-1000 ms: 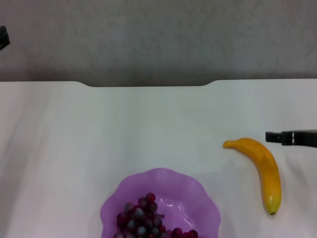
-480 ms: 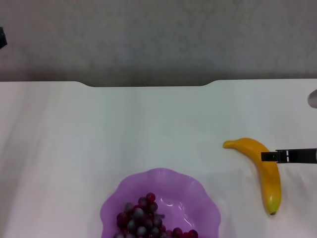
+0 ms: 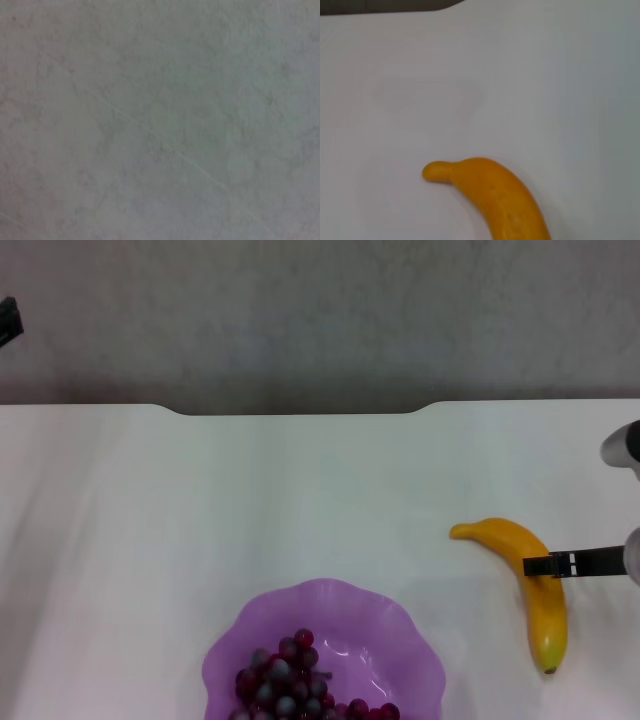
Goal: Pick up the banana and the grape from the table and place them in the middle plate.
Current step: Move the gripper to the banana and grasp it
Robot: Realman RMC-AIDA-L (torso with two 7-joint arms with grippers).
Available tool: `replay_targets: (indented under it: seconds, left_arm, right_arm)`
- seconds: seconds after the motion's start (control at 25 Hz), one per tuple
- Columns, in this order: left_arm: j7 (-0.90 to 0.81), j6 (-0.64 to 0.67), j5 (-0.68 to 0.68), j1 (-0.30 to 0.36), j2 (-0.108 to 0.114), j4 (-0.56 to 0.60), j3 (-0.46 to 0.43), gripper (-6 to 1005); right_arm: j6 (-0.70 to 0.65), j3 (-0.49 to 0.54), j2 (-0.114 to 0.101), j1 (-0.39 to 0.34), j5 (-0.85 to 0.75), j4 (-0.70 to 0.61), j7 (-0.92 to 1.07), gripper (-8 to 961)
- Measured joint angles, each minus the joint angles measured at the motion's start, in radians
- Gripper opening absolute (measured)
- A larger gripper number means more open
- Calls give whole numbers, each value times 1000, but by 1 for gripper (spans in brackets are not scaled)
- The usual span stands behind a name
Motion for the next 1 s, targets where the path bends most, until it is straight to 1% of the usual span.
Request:
replay_targets:
  seconds: [0.12,0.44,0.68,1.0]
  left_arm:
    - [0,-5,0,-1,0,-1,0,857]
    - [-2,-14,0,-4,0,-4,0,857]
    - [-3,-27,0,-7,0,-5,0,856]
    - [-4,-39,0,-9,2,-15,-5,856]
  right_arm:
    - [-12,-5,0,26,0,38,-1,859]
    - [-21,-9,2,51,2,55,-15,858]
    - [-29,-12,4,76,4,91,-25,858]
    - [-45,-44,4,103,41,130,-36,858]
